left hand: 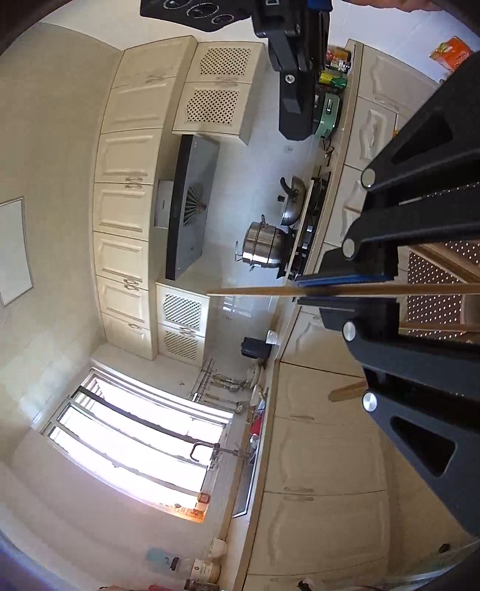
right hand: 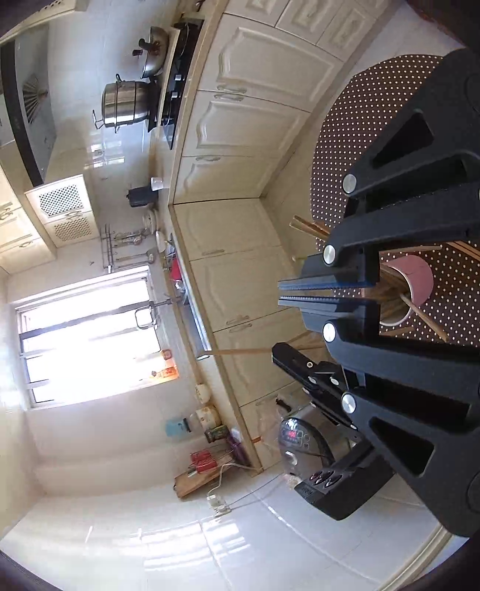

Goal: Organize utensils
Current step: 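Carry both held chopsticks over the pink cup and lower them in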

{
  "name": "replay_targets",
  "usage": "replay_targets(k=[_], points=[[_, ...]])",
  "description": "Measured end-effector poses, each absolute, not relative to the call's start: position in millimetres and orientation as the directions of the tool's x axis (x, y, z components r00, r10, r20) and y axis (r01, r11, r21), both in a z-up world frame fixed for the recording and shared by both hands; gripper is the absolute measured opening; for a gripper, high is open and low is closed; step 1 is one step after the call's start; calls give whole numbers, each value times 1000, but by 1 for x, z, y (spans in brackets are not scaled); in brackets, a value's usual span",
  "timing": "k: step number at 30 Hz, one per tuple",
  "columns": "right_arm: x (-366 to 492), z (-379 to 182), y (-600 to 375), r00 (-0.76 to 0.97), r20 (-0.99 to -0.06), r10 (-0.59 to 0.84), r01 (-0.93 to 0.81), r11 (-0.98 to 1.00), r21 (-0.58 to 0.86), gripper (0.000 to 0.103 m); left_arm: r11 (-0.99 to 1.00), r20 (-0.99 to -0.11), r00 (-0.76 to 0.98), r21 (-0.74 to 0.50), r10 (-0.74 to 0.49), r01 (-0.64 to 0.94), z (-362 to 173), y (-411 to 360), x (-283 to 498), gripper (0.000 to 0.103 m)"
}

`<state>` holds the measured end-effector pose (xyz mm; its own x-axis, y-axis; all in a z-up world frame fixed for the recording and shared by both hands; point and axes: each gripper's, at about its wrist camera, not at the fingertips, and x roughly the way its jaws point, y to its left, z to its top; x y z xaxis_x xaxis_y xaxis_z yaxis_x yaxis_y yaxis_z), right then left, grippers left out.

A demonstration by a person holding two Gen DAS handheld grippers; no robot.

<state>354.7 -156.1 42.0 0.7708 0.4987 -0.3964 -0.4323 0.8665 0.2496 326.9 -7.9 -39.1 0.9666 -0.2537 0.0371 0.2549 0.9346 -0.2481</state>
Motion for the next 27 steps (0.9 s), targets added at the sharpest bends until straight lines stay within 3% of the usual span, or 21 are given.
replay_targets(k=[3,12,20,27], points=[[367,22,-157,758,-445,477,-407,879,250,3,942,2,972,-245,-236,230,-48,-7,340,6],[395,-57,-168,665,-582,468,-351,884,310,4,948,17,986,-270,-169,167,-58,9,348,6],[397,-49,-150,666,-534,520,-423,854,304,5,953,48,986,-253,-157,164,-57,6,347,6],[407,-44,-129,667,-537,517,-466,852,241,5,956,14,982,-230,-186,185,-68,0,350,6]])
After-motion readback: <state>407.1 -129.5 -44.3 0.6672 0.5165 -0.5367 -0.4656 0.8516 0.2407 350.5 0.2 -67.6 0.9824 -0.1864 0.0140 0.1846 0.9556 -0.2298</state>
